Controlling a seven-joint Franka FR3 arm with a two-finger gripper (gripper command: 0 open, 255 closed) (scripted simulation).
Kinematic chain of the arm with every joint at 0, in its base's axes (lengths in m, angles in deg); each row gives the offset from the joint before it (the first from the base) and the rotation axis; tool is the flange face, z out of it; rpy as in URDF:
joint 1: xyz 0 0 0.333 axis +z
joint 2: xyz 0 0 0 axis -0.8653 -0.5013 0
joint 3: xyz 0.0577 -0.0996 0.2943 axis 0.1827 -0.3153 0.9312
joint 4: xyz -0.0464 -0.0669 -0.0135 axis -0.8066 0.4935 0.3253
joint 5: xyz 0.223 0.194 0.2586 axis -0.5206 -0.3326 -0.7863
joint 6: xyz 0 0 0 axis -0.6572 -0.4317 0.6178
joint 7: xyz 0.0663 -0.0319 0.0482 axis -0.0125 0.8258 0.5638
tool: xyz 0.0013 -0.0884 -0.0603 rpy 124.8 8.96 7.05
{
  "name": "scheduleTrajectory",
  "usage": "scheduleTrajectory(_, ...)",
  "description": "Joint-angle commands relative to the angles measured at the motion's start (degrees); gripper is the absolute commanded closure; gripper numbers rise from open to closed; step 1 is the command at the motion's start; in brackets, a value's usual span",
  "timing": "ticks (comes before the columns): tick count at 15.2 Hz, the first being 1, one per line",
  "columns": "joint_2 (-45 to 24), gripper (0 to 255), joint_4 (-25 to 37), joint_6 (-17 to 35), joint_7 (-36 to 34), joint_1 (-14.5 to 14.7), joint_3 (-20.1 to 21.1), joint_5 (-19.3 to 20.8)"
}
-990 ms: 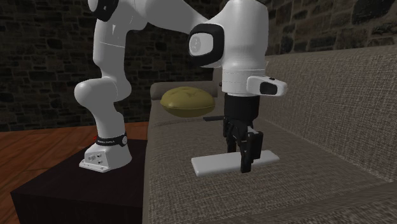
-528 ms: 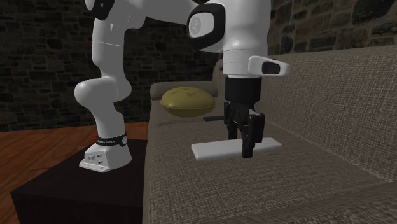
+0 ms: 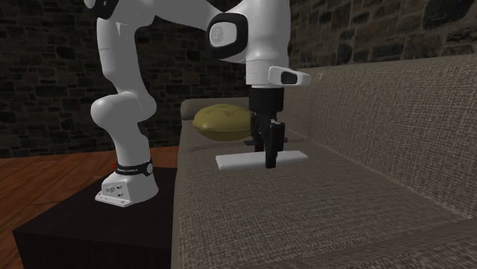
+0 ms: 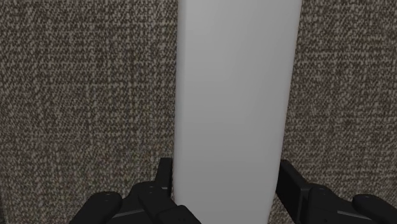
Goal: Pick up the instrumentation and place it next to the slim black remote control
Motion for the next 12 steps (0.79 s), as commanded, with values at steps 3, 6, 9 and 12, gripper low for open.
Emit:
scheduleTrajectory(3,8.1,255,-8.6,0.8,-6.2,1.7,2.6,3.1)
scheduleTrajectory(6,13.5,255,-14.0,0.9,-10.3,2.5,5.0,4.4)
scheduleTrajectory(9,18.7,255,-19.0,0.6,-14.4,3.3,7.6,5.0)
scheduleTrajectory(12,23.6,255,-23.4,-0.1,-18.3,4.3,10.5,4.8)
